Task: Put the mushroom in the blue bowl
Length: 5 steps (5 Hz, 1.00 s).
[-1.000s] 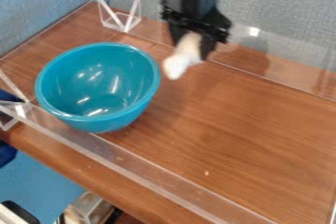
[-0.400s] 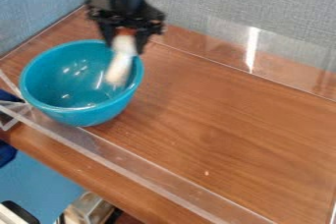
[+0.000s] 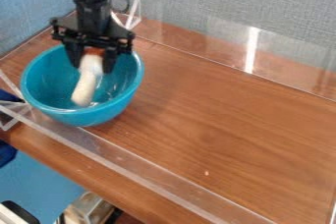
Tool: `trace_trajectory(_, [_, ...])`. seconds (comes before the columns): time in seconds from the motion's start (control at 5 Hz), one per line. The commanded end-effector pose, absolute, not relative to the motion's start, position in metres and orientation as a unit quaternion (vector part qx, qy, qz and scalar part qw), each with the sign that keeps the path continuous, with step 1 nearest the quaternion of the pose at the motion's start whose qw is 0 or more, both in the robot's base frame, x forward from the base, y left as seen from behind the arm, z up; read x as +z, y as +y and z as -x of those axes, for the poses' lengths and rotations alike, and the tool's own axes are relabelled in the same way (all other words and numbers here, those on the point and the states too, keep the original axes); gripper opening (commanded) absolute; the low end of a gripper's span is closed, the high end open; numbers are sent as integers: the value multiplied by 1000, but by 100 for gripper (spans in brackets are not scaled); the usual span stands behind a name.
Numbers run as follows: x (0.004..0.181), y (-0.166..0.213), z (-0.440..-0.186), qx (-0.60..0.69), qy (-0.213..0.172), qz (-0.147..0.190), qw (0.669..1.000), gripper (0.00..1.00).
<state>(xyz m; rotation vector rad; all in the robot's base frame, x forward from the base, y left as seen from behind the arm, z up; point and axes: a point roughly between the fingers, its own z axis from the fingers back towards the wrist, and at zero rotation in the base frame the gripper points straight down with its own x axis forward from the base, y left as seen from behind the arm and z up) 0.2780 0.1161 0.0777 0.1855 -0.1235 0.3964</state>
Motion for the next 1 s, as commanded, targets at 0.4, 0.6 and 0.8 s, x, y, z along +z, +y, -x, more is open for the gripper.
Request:
trace_trajectory(0.4, [64,130,-283,182,-71,-105,975,0])
trace_trajectory(0.6, [68,130,-285,147,-74,-102,981,0])
trace_trajectory(0.8, [62,128,-282,168,-70,-105,978,0])
